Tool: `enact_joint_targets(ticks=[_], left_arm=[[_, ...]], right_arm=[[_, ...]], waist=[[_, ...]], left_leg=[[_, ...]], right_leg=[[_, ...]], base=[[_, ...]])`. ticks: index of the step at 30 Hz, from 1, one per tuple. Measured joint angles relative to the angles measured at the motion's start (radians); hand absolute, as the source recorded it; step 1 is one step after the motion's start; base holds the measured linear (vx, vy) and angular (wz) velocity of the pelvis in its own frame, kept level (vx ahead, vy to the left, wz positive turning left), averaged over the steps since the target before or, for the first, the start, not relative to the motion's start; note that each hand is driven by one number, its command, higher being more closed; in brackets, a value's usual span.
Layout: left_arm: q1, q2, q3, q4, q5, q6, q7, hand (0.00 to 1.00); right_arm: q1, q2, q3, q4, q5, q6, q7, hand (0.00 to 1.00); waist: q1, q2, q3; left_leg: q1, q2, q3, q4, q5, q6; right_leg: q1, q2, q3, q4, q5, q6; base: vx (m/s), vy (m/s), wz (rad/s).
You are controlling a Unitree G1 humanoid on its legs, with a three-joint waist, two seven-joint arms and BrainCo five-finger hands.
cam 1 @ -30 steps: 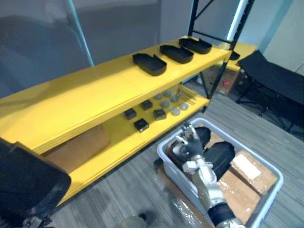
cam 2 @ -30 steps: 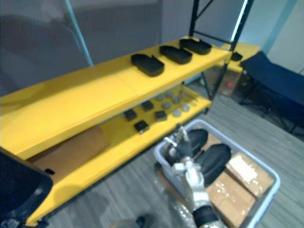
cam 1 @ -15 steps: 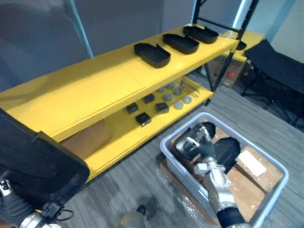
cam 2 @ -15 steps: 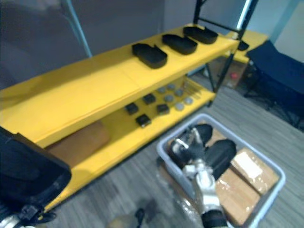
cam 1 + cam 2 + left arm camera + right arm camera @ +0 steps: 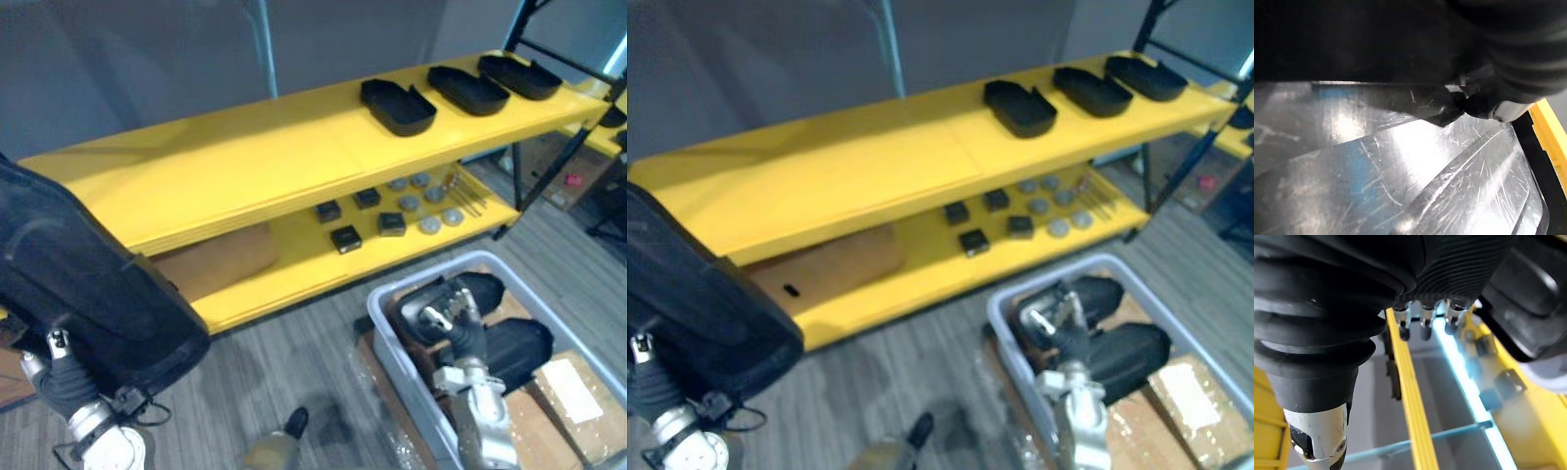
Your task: Walk over and take plastic housings, then place them on the shelf
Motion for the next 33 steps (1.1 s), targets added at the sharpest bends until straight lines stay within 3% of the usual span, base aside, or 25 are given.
enact_joint_targets(ticks=[3,7,12,14,18,21,22,24,25,27,29,30,31,33], left_arm=[[0.009,0.0,-0.027,-0.005,0.004,0.003,0.001,1.0],[0.022,0.0,-0.022,-0.007,0.006,0.008,0.02,1.0],[0.016,0.002,0.028,-0.043,0.011,0.017,0.032,1.0],[-0.004,0.001,0.035,-0.053,0.022,0.017,0.03,1.0],[-0.01,0.004,0.056,-0.056,0.046,0.016,0.021,1.0],[-0.002,0.015,0.06,-0.056,0.046,0.017,0.022,1.0],[-0.003,0.021,0.058,-0.05,0.045,0.017,0.025,1.0],[-0.022,0.034,0.057,-0.04,0.039,0.016,0.03,1.0],[-0.037,0.045,0.055,-0.035,0.038,0.016,0.03,1.0],[-0.062,0.043,0.048,-0.016,0.038,0.018,0.028,1.0],[-0.071,0.044,0.045,-0.02,0.039,0.025,0.028,1.0],[-0.077,0.038,0.043,-0.025,0.039,0.037,0.029,1.0],[-0.074,0.016,0.032,-0.025,0.039,0.045,0.03,1.0],[-0.061,-0.002,0.006,-0.032,0.039,0.049,0.026,1.0]], right_arm=[[0.024,0.0,-0.001,-0.009,0.001,-0.001,0.017,0.0],[0.029,-0.001,-0.002,-0.039,0.001,-0.02,0.039,0.0],[0.021,0.002,-0.002,-0.039,0.001,-0.02,0.047,0.0],[0.014,0.003,-0.008,-0.036,-0.001,-0.019,0.03,0.0],[-0.016,0.007,-0.001,-0.035,-0.04,-0.019,0.007,0.0],[-0.035,0.011,0.0,-0.014,-0.062,-0.02,-0.011,0.0],[-0.038,0.013,0.0,0.001,-0.069,-0.02,-0.01,0.0],[-0.044,0.011,-0.001,0.003,-0.078,-0.02,-0.009,0.0],[-0.047,0.007,-0.008,-0.001,-0.078,-0.02,-0.008,0.0],[-0.047,-0.014,-0.028,-0.003,-0.081,-0.02,-0.002,0.0],[-0.048,-0.041,-0.031,-0.01,-0.089,-0.02,0.007,0.0],[-0.053,-0.057,-0.031,-0.008,-0.089,-0.02,0.017,0.0],[-0.063,-0.074,-0.031,-0.007,-0.089,-0.021,0.022,0.0],[-0.063,-0.091,-0.039,-0.006,-0.077,-0.026,0.05,0.0]], waist=[[-0.013,0.0,0.0],[-0.022,-0.006,-0.004],[-0.008,-0.043,-0.034],[0.001,-0.047,-0.04],[0.011,-0.044,-0.043],[0.016,-0.05,-0.039],[0.019,-0.034,-0.033],[0.0,-0.026,-0.035],[-0.01,-0.025,-0.037],[-0.014,-0.032,-0.041],[-0.02,-0.068,-0.049],[-0.018,-0.092,-0.055],[-0.016,-0.07,-0.052],[-0.016,-0.039,-0.052]], left_leg=[[0.008,0.029,0.03,0.013,-0.003,-0.001],[0.013,0.041,0.071,0.013,-0.003,-0.001],[-0.013,-0.007,0.074,0.016,-0.012,0.012],[-0.005,-0.035,0.049,0.026,-0.022,0.024],[0.003,-0.028,0.047,0.014,-0.05,0.045],[0.044,0.001,0.074,-0.042,-0.034,0.067],[0.06,0.013,0.066,-0.052,-0.031,0.079],[0.058,0.039,0.036,-0.052,-0.037,0.084],[0.042,0.05,0.012,-0.05,-0.039,0.083],[0.025,0.04,-0.004,-0.043,-0.032,0.072],[0.021,-0.004,-0.005,-0.043,-0.033,0.07],[0.023,-0.036,0.001,-0.042,-0.041,0.06],[0.019,-0.033,0.006,-0.034,-0.049,0.054],[0.016,-0.019,0.009,-0.031,-0.057,0.048]], right_leg=[[-0.016,0.013,0.02,0.026,-0.02,-0.024],[-0.023,0.011,0.029,0.035,-0.025,-0.022],[-0.028,-0.035,0.0,0.025,-0.023,-0.007],[-0.017,-0.054,-0.045,0.091,0.005,0.007],[-0.124,-0.076,-0.028,0.328,0.061,0.018],[-0.208,-0.1,-0.038,0.48,0.177,-0.029],[-0.231,-0.101,-0.035,0.523,0.17,-0.052],[-0.237,-0.056,-0.032,0.449,0.041,-0.05],[-0.241,-0.02,-0.024,0.345,0.014,-0.04],[-0.242,0.002,-0.01,0.188,0.019,-0.029],[-0.228,-0.012,-0.01,0.077,0.098,-0.039],[-0.205,-0.037,-0.029,0.029,0.119,-0.009],[-0.179,-0.032,-0.026,-0.028,0.128,0.014],[-0.165,-0.015,-0.034,-0.056,0.139,0.01]], base=[[-0.14,-0.035,-0.21],[-0.04,-0.002,-0.1],[0.11,0.044,0.15],[0.18,0.065,0.45],[0.03,0.122,0.22],[0.03,0.125,0.17],[0.03,0.114,0.07],[-0.05,0.098,0.38],[-0.12,0.061,0.48],[0.01,-0.008,0.41],[0.11,-0.093,0.33],[0.08,-0.157,0.07],[0.07,-0.151,0.0],[0.03,-0.13,-0.01]])
